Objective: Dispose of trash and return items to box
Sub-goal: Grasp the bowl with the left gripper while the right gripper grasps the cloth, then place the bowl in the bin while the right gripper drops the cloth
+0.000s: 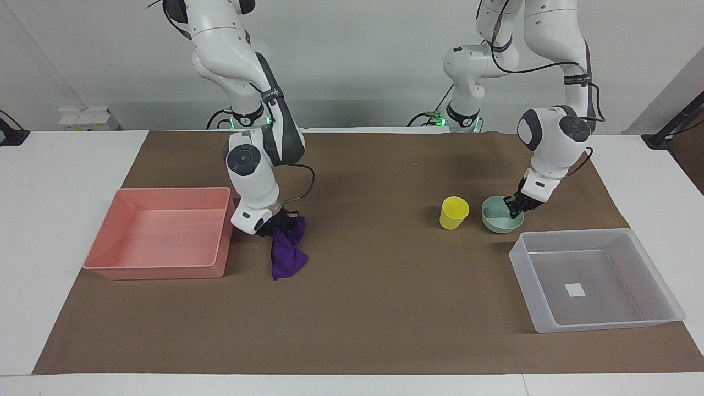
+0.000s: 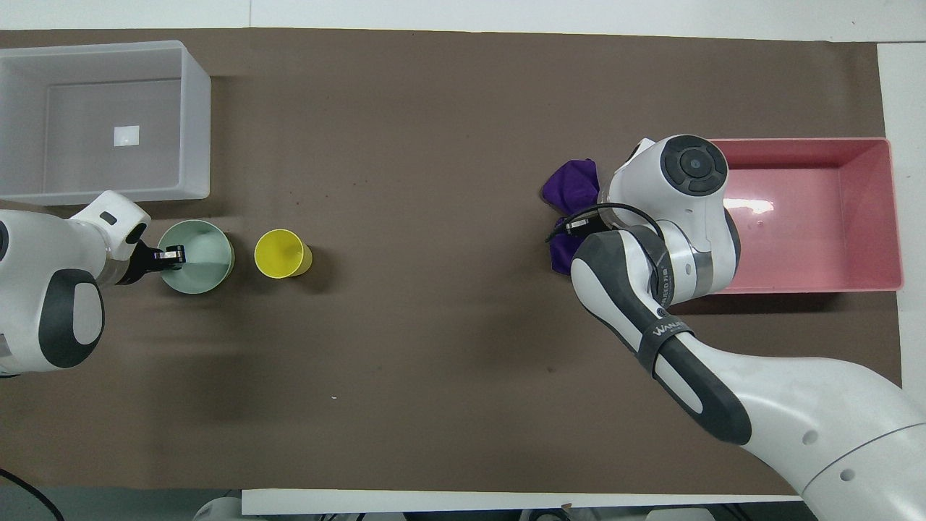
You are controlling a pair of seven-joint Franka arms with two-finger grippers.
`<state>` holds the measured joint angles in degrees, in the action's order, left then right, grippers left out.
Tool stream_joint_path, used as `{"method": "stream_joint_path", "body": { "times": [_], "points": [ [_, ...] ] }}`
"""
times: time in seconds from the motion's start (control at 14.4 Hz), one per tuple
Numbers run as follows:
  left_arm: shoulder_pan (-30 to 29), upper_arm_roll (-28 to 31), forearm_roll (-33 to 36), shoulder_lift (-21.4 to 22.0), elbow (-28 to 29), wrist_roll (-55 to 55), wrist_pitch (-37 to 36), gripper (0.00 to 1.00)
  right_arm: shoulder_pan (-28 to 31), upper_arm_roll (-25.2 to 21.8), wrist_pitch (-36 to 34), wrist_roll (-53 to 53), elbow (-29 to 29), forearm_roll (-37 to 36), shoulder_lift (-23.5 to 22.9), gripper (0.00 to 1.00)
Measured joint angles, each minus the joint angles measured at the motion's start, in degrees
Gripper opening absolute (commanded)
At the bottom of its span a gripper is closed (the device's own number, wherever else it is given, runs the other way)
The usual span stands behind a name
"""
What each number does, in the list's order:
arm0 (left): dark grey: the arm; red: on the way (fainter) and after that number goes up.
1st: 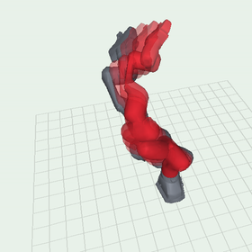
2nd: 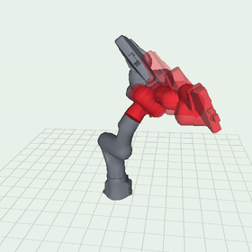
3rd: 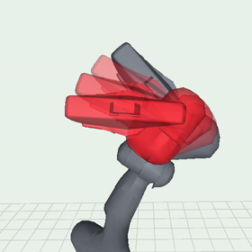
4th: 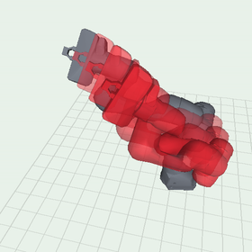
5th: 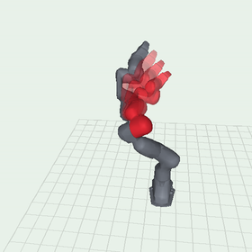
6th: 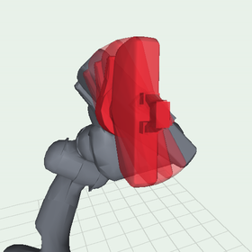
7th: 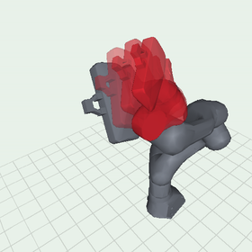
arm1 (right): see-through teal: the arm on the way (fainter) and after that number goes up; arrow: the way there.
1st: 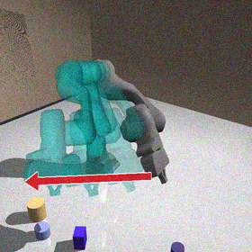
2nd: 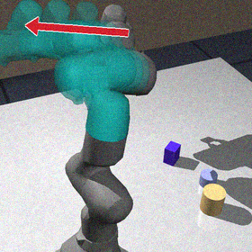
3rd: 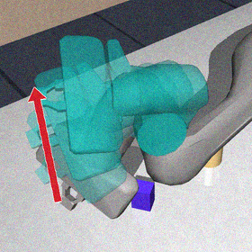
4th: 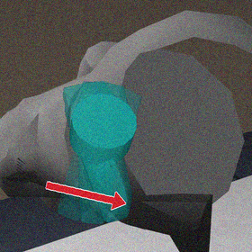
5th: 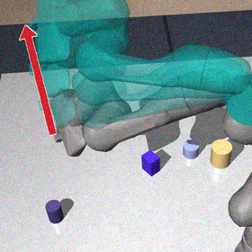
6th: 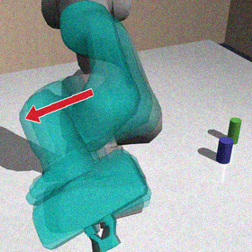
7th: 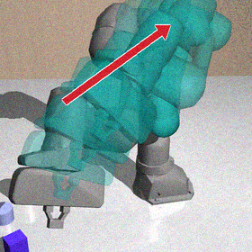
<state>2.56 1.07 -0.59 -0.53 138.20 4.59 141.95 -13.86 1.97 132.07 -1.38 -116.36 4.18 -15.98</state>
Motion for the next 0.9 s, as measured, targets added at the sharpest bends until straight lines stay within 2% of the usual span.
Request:
{"method": "stream_joint_path", "body": {
  "times": [0.14, 0.21, 0.49, 0.63, 0.77, 0.9],
  "points": [
    [-0.01, 0.02, 0.0, 0.02, -0.85, 0.0, -0.76, 0.0, 0.08, -0.3, -5.28, 0.0, 2.84, 0.0, 1.31, 0.0],
    [-0.01, 0.01, 0.0, 0.11, -2.77, 0.0, -3.54, 0.0, 0.15, -0.43, -8.69, 0.0, 4.79, 0.0, 2.35, 0.0],
    [0.11, -0.25, 0.0, 2.29, -18.63, 0.06, -26.23, 0.0, 2.01, -0.69, -18.86, 0.0, 9.66, -0.01, 8.85, 0.0],
    [0.03, -0.18, 0.0, 2.55, -26.28, 0.06, -32.09, 0.0, 4.3, -0.77, -21.92, 0.39, 10.0, -0.03, 12.87, 0.0],
    [-0.6, 0.22, 0.0, 0.48, -30.02, 0.2, -30.02, 0.0, 7.13, -0.83, -25.59, 2.48, 10.36, -0.04, 16.55, 0.0],
    [-2.47, 0.54, -0.05, -4.71, -31.9, 0.2, -22.74, 0.0, 11.28, -0.93, -30.33, 7.42, 12.02, -0.07, 18.61, 0.0]
  ]
}}
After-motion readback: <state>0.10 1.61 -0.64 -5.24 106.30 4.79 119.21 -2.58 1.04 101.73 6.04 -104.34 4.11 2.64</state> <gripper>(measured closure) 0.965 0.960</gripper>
